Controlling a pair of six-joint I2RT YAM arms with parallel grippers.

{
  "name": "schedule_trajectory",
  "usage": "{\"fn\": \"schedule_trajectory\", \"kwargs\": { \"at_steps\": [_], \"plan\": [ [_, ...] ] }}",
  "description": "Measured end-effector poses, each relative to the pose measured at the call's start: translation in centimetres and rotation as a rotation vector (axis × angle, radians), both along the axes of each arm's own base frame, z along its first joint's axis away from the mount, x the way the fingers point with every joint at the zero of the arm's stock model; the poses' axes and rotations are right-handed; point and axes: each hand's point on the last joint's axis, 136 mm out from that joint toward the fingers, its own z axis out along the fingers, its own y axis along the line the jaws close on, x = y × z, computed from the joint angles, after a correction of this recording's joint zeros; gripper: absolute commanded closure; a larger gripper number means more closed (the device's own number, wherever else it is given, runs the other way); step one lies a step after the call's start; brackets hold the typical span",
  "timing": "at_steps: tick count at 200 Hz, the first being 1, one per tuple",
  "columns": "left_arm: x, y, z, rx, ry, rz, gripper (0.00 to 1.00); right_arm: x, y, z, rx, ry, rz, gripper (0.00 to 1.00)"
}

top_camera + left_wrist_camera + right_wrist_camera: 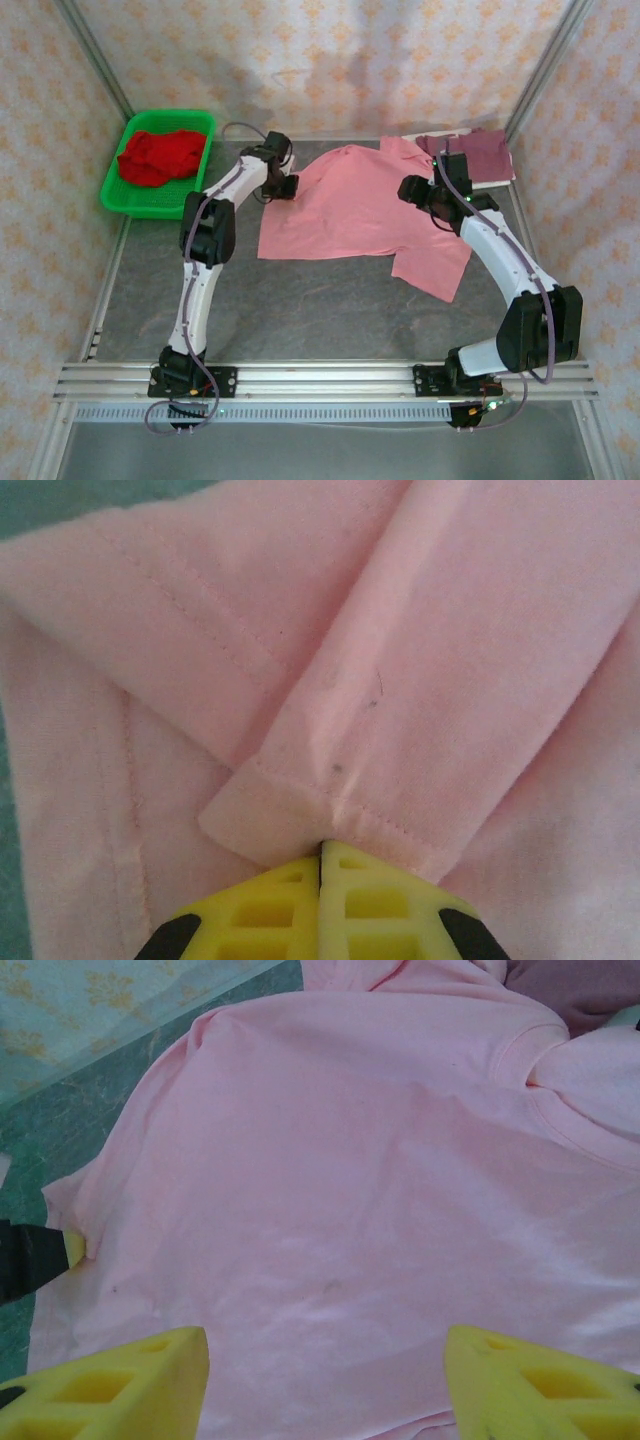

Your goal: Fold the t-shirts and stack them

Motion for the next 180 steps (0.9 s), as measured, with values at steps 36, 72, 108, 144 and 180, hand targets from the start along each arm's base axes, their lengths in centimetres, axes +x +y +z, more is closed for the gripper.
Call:
{"fn": "schedule_trajectory", "kwargs": {
  "at_steps": [36,72,108,144,180],
  "plan": [
    [-1.1,0.4,2.5,-0.003,-0.022,0.014,1.0,0.1,0.0,0.0,-0.001,-0.003,-0.002,0.37],
    [-0.1,0.7,6.2,0.0,-0.109,0.027,1.0,0.1,-0.1,0.0,0.001,-0.003,-0.006,0.37],
    [2.6,0.9,9.2,0.003,-0.181,0.047,0.67,0.1,-0.1,0.0,0.001,-0.002,-0.005,0.37],
    [2.3,1.2,7.3,0.002,-0.136,0.074,0.5,-0.1,-0.1,-0.5,-0.002,0.004,-0.008,0.36],
    [1.9,1.1,3.7,0.01,-0.068,0.076,0.52,-0.1,-0.1,-0.6,-0.003,0.006,-0.007,0.36]
  ]
}}
